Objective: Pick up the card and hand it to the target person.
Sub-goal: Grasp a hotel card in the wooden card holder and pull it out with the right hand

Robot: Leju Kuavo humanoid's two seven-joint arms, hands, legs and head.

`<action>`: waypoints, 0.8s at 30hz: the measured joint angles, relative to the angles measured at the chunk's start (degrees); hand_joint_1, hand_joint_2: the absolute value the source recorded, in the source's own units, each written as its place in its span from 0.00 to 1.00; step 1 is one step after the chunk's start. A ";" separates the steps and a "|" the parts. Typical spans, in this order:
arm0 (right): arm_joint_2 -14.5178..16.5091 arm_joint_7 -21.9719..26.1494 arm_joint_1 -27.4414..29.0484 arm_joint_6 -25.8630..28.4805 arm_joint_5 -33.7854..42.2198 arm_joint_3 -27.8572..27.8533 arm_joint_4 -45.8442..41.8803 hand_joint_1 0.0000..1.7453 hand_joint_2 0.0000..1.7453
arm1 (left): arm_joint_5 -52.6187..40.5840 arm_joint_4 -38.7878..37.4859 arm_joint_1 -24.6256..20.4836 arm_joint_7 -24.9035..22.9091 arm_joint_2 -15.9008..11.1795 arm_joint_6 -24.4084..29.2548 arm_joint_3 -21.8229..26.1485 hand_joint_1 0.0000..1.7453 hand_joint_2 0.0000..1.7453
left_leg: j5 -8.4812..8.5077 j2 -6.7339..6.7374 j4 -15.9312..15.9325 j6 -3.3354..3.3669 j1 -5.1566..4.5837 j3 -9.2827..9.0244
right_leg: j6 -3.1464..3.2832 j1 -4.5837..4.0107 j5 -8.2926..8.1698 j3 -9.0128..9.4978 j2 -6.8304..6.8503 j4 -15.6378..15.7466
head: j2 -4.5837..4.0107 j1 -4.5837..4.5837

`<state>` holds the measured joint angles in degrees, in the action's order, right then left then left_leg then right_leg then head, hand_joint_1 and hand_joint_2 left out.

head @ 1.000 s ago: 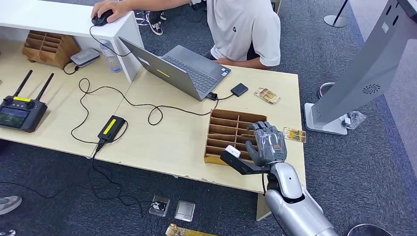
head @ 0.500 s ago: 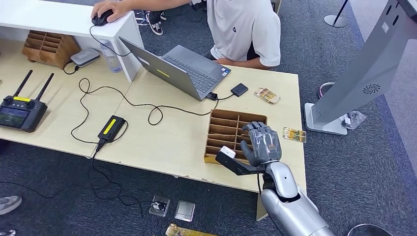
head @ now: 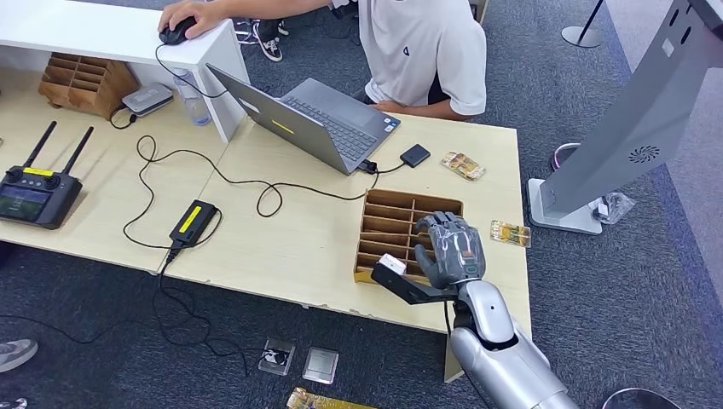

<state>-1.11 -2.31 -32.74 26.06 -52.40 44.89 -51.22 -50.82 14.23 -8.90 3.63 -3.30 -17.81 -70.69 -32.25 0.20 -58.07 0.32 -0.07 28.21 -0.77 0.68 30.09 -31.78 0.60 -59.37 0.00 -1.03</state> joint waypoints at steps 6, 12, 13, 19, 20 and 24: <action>-0.49 -0.90 -0.57 0.21 0.71 0.00 0.38 0.52 1.00 | 0.22 -0.02 0.04 0.00 0.00 0.02 0.00 0.00 1.00 | 0.00 0.00 0.00 0.00 0.00 0.00 | 0.00 0.00 0.00 0.00 0.00 0.00 | 0.00 0.00; -1.29 -1.27 -0.61 0.40 0.94 -0.08 0.64 0.52 1.00 | 0.22 -0.06 0.05 0.00 0.00 0.05 0.00 0.00 1.00 | 0.00 0.00 0.00 0.00 0.00 -0.01 | 0.00 0.00 0.00 0.00 0.00 0.01 | 0.00 0.01; -1.40 -1.27 -0.61 0.44 0.97 -0.09 0.68 0.52 1.00 | 0.22 -0.06 0.05 0.00 0.00 0.07 0.00 0.00 1.00 | 0.00 0.00 0.00 0.00 0.00 0.00 | 0.00 0.00 0.00 0.00 0.00 0.01 | 0.00 0.00; -1.90 -1.24 -0.60 0.57 0.96 -0.11 1.03 0.68 1.00 | 0.23 -0.07 0.07 0.01 0.00 0.20 0.00 0.00 1.00 | 0.00 0.00 0.00 0.00 0.00 0.00 | 0.00 0.00 0.00 0.00 0.00 0.01 | 0.00 0.00; -1.95 -1.21 -0.60 0.58 0.96 -0.11 1.09 0.79 1.00 | 0.23 -0.07 0.07 0.02 0.00 0.20 0.00 0.00 1.00 | 0.00 0.00 0.00 0.00 0.00 0.00 | 0.00 0.00 0.00 0.00 0.00 0.01 | 0.00 0.00; -2.05 -1.03 -0.61 0.74 0.95 -0.09 1.23 1.00 1.00 | 0.26 -0.07 0.07 0.09 0.00 0.20 0.00 0.00 1.00 | 0.00 0.00 0.00 0.00 0.00 0.00 | 0.00 0.00 0.00 0.00 0.00 0.01 | 0.00 0.00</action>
<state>-3.16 -3.34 -33.34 26.80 -51.45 44.81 -49.99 -50.57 14.16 -8.83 3.72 -3.30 -17.61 -70.69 -32.25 0.20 -58.08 0.32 -0.08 28.21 -0.77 0.68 30.09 -31.78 0.60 -59.37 0.00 -1.03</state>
